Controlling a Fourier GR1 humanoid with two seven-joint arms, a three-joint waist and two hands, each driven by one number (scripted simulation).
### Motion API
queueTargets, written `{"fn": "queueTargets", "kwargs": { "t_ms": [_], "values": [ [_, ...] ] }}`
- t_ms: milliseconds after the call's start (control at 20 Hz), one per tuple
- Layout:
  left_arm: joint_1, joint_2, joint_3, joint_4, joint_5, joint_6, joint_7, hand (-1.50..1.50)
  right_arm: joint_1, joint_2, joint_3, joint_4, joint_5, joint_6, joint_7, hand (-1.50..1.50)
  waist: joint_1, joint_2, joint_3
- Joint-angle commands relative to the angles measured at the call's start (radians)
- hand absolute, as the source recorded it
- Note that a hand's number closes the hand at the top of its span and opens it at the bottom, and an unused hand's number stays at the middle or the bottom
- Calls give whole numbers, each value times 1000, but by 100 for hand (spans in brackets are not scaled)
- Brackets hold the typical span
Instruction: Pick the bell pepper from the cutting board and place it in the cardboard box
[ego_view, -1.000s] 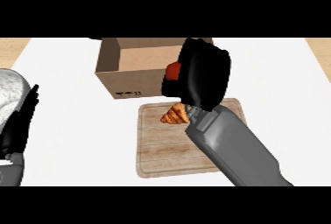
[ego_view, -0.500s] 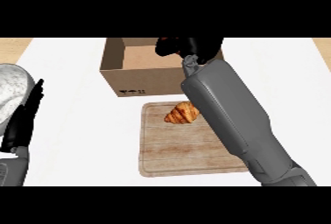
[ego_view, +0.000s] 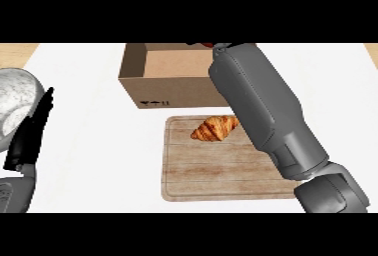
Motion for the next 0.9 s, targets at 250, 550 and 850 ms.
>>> {"fn": "queueTargets", "kwargs": {
  "t_ms": [250, 550, 850],
  "values": [
    [-44, 16, 23, 11, 8, -6, 3, 0, -57, -22, -140, 257, -54, -150, -29, -150, 20, 17, 0],
    [-7, -35, -23, -5, -8, 3, -30, 0, -11, 5, -201, 313, -108, -281, -125, -150, 41, 21, 0],
    [-39, -23, -11, 6, -9, -1, 6, 0, -39, -7, -216, 306, -102, -391, -257, -150, 32, 19, 1]
  ]
}}
